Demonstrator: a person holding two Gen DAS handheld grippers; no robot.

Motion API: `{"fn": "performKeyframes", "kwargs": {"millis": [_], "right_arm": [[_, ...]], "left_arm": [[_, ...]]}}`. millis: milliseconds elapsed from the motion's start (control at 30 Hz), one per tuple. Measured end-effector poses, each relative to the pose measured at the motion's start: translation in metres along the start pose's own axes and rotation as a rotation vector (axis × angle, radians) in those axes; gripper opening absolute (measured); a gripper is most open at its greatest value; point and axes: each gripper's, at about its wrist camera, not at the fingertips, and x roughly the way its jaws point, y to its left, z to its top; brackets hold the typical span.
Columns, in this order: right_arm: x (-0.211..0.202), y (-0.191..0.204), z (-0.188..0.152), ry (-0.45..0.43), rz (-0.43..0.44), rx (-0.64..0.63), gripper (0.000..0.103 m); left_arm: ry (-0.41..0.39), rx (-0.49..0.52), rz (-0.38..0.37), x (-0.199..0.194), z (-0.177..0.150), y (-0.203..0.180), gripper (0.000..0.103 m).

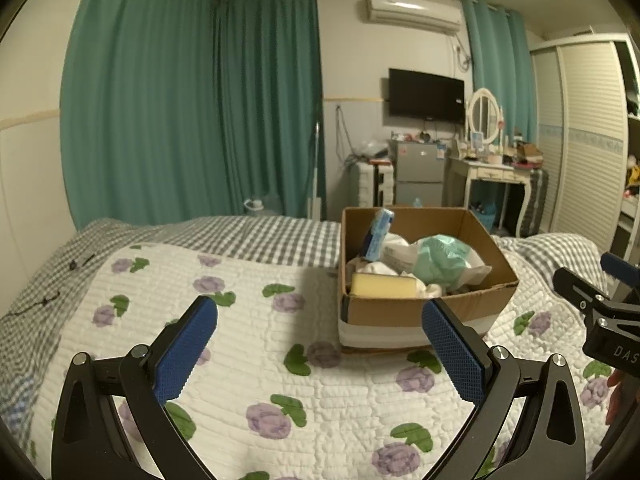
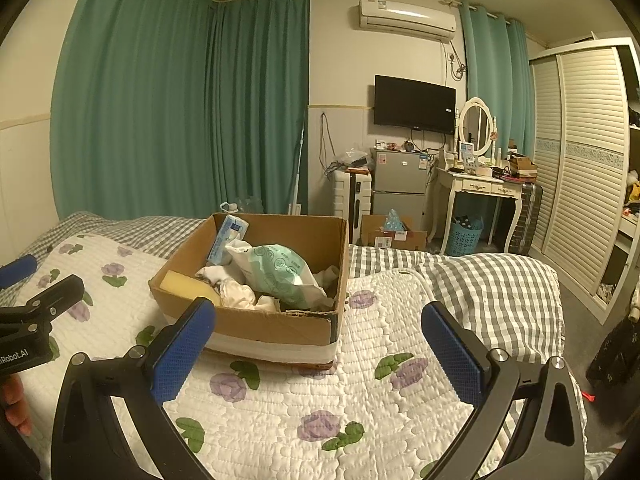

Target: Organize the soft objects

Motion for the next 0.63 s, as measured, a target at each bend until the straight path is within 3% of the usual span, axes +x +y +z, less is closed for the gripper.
{"fn": "performKeyframes", "kwargs": {"millis": [633], "right_arm": [[0.0015,0.0012,-0.0031,0.010,0.002,0.007,0.103]], "left_arm": [[0.003,0.011,0.000,0.0006,-0.0043,-0.0019,0.103]]}}
